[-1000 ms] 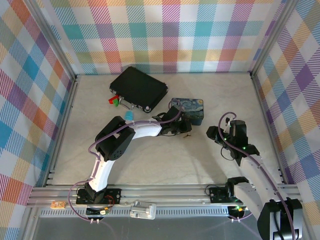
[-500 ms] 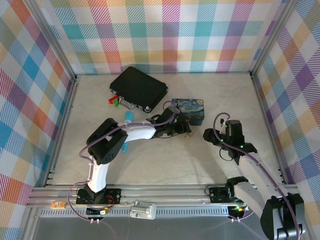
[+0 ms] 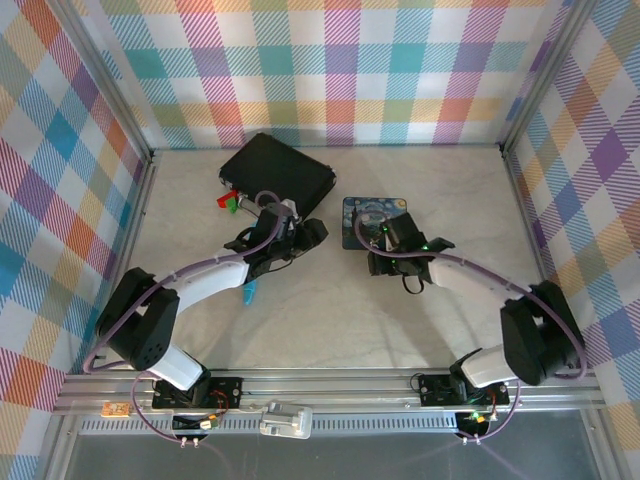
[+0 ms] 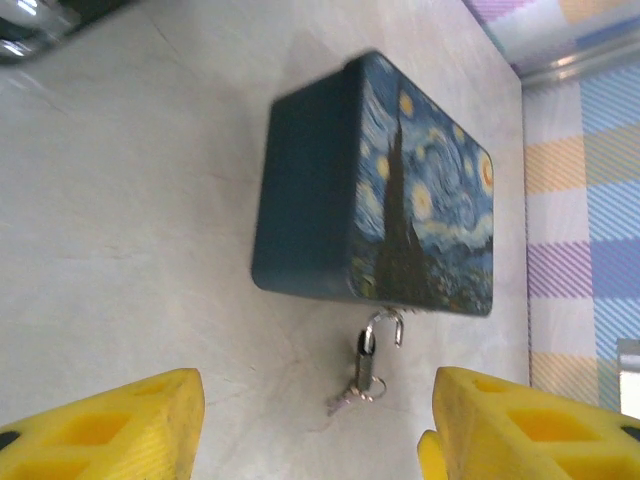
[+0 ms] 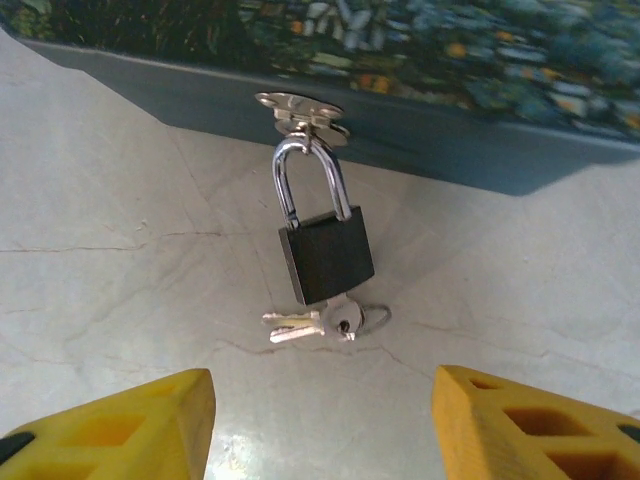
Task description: Unlock the padlock with the key
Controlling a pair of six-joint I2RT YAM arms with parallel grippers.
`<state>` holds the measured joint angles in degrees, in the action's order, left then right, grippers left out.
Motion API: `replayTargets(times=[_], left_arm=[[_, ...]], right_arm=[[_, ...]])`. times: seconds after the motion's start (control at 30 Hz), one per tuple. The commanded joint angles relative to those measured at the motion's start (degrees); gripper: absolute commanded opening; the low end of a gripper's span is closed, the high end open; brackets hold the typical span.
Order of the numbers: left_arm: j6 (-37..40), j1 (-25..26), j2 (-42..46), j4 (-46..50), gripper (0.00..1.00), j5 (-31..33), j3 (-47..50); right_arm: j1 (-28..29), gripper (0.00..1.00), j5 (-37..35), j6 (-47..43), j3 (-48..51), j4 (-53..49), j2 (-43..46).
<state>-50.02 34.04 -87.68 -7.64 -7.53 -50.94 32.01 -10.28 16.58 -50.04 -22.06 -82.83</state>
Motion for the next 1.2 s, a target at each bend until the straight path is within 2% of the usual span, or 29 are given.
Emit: replayTargets(times=[0.0,0.2,0.4,0.57,0.9,1.07,1.17], left_arm=[[1.28,-0.98,3.38,0.5,0.62,2.08,1.67],[0.63,-1.57,3.25,-0.79,0.62,1.91,3.29],[-0.38,-1.79,1.94,-2.35,0.62,0.55,3.63],[-1.11,-1.88,1.94,-3.26,0.62,0.42,4.4],[-0.89,-2.03,3.81,-2.31,0.62,1.47,5.49],[-1.13,-2.05,3.87,-2.55,0.62,1.47,5.61],[-1.14,-2.05,3.85,-2.64,0.62,1.38,5.59]], right_arm=[[2.74,0.58,-7.61,-2.81,-4.29,-4.94,-4.33],[5.58,0.5,-14.11,-3.21,-9.67,-7.6,-12.52],[7.23,0.42,-17.49,-4.13,-13.98,-9.28,-18.56],[7.82,0.36,-20.02,-3.62,-14.73,-9.96,-20.35],[7.89,0.23,-20.21,-4.0,-13.55,-8.64,-21.13],[7.94,0.25,-19.78,-4.5,-13.5,-8.77,-21.48],[7.98,0.31,-19.94,-4.29,-13.33,-9.11,-21.3]])
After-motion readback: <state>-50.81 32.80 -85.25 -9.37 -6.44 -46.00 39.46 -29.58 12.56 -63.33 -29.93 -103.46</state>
